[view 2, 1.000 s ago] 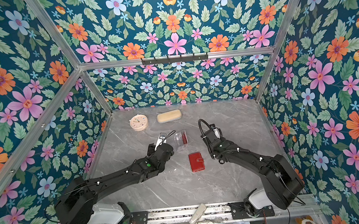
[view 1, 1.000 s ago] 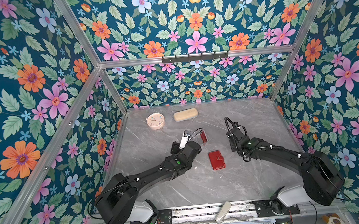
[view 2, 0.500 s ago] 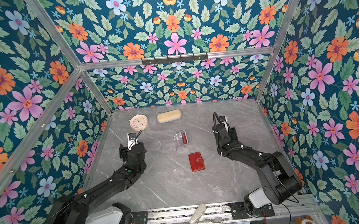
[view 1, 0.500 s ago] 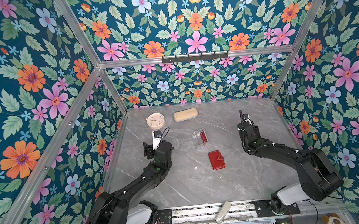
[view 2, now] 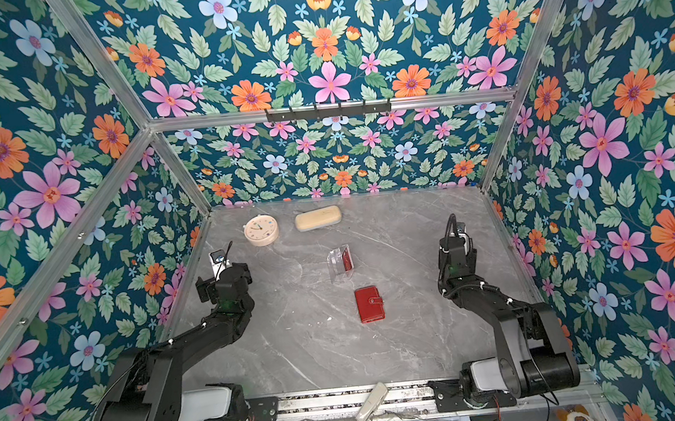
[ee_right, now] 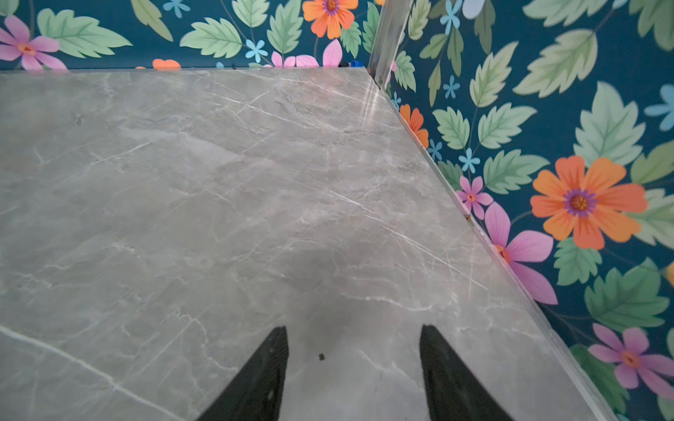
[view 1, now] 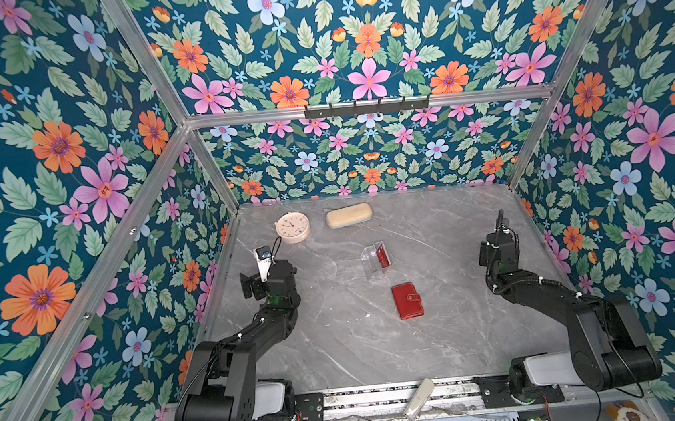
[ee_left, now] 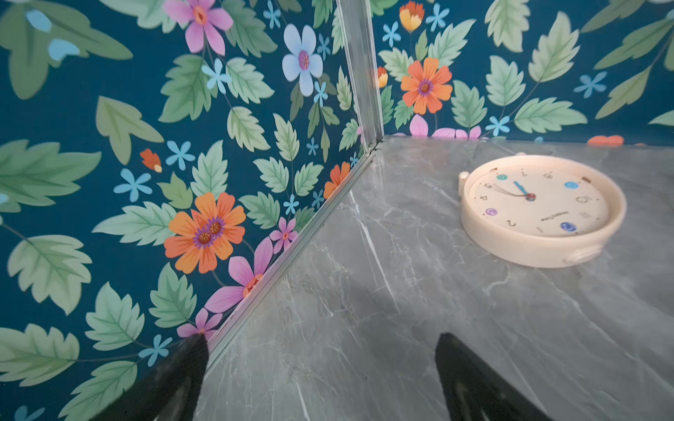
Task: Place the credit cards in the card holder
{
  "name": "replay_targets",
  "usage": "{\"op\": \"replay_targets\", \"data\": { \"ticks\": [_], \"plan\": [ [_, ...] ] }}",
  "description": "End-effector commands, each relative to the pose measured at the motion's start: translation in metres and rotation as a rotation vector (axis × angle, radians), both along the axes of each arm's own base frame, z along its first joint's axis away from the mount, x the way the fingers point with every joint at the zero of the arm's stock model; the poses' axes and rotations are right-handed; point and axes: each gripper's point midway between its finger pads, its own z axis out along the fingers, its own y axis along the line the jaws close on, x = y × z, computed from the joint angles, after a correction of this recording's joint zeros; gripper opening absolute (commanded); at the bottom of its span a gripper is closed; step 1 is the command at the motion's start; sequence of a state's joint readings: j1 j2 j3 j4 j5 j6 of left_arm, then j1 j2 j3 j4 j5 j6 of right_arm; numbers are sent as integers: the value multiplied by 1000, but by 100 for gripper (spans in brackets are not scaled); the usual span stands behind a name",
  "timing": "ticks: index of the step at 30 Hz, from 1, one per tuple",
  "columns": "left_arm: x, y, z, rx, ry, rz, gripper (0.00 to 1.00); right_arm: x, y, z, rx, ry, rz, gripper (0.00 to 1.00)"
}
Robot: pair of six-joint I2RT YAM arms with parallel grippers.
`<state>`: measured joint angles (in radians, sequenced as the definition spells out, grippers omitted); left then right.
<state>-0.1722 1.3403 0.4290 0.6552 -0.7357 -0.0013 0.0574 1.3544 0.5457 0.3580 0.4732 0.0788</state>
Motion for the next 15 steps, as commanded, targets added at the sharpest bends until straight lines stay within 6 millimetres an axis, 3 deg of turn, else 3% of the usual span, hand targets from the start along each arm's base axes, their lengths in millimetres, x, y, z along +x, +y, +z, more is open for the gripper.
{"op": "replay_targets", "data": {
  "ticks": [1, 5, 15],
  "plan": [
    [10, -2, -7, -86, -36, -51, 100, 8, 15, 8, 107, -84, 85, 60],
    [12, -2, -15, -145, -73, -121, 100, 9, 23, 7, 115, -119, 148, 62],
    [8, -23, -8, -204, -250, -367, 100, 5, 34, -2, 200, -161, 277, 63]
  ]
}}
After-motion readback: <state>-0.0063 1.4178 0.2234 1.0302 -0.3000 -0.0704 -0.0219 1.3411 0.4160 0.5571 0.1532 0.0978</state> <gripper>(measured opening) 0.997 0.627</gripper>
